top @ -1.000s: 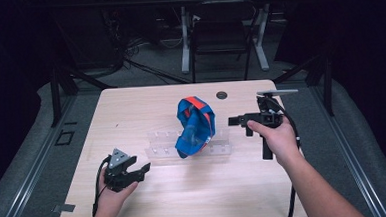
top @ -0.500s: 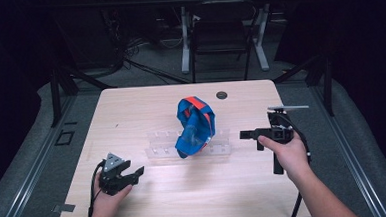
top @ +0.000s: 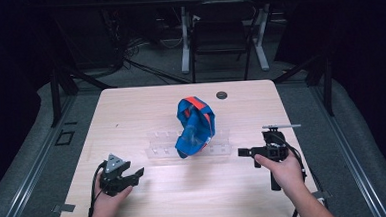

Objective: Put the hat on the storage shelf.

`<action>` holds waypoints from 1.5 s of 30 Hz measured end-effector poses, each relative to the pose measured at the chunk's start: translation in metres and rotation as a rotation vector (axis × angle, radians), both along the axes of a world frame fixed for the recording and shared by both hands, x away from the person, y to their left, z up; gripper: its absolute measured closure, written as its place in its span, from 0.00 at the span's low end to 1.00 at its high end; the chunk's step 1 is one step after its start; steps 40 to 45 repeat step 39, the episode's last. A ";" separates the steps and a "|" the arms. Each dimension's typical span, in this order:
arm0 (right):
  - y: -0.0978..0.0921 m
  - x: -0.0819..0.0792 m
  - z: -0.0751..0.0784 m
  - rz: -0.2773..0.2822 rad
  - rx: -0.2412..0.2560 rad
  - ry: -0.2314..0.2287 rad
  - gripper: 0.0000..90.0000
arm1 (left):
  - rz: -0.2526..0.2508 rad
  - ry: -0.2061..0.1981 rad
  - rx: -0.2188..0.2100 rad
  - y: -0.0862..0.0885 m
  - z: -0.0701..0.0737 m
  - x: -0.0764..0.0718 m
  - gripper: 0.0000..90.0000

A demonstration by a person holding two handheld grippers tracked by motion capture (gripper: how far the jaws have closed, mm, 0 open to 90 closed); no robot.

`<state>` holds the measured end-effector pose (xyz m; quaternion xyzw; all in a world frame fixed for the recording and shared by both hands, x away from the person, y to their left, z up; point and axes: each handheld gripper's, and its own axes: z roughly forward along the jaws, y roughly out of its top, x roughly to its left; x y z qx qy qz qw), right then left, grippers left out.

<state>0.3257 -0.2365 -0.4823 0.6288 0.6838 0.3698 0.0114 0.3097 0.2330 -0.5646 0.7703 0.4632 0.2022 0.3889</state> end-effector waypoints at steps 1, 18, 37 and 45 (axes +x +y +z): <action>0.000 -0.001 -0.004 -0.003 -0.004 -0.002 0.44 | 0.000 -0.001 0.000 0.000 0.000 0.000 0.43; -0.007 -0.025 -0.052 0.000 -0.016 -0.111 0.42 | 0.013 0.013 -0.002 0.004 -0.003 0.003 0.43; -0.027 -0.046 -0.075 -0.091 0.099 -0.210 0.41 | 0.018 0.015 -0.017 0.007 -0.003 0.003 0.43; -0.031 -0.046 -0.076 -0.105 0.162 -0.197 0.41 | 0.012 0.013 -0.017 0.005 -0.003 0.003 0.43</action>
